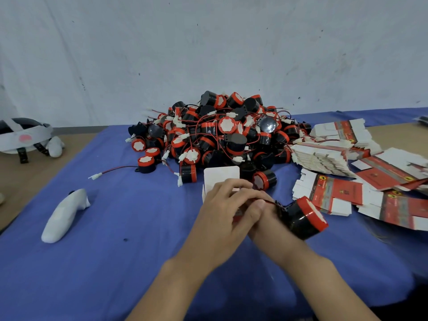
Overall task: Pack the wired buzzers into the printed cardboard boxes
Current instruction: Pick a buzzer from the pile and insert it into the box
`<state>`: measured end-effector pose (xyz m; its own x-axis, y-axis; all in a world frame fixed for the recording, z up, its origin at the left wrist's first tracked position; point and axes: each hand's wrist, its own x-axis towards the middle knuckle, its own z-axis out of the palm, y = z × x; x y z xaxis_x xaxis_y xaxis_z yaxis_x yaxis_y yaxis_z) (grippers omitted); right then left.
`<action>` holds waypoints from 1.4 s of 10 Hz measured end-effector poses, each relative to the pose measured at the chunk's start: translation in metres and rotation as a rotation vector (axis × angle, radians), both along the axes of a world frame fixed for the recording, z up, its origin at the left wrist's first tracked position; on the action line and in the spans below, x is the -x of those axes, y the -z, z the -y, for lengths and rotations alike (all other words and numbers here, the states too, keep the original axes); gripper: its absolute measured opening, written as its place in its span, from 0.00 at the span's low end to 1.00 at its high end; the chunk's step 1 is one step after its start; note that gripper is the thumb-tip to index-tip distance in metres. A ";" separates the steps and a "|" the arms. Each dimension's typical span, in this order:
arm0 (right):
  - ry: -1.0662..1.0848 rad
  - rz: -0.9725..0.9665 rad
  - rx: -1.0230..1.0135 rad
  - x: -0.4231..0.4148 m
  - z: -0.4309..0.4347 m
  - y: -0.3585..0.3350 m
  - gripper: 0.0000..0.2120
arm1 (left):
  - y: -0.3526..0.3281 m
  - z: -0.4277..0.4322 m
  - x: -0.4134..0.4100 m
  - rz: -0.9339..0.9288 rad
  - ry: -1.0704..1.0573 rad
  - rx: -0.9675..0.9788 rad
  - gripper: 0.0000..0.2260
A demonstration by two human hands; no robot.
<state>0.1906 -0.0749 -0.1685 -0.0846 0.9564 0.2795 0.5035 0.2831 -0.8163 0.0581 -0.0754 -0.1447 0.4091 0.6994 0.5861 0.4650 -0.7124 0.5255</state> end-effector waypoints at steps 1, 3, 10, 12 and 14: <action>0.023 -0.347 0.144 0.011 -0.012 -0.011 0.21 | 0.000 -0.003 -0.002 0.061 0.014 0.026 0.13; 0.002 0.136 -0.162 -0.004 0.002 -0.004 0.15 | -0.009 0.001 -0.005 0.364 -0.022 0.271 0.07; 0.083 -0.876 -0.037 -0.012 0.008 -0.037 0.21 | -0.010 0.006 0.003 0.241 -0.143 0.010 0.06; 0.140 -0.989 -0.009 -0.012 0.007 -0.043 0.31 | -0.015 0.004 0.001 0.342 -0.104 0.053 0.06; 0.037 -1.066 0.110 -0.014 0.007 -0.047 0.30 | -0.015 0.003 -0.002 0.388 -0.027 0.137 0.06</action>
<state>0.2048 -0.0822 -0.1211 0.1817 0.9779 0.1039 -0.4773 0.1800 -0.8601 0.0596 -0.0788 -0.1301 0.1566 0.7891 0.5940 0.2314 -0.6140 0.7546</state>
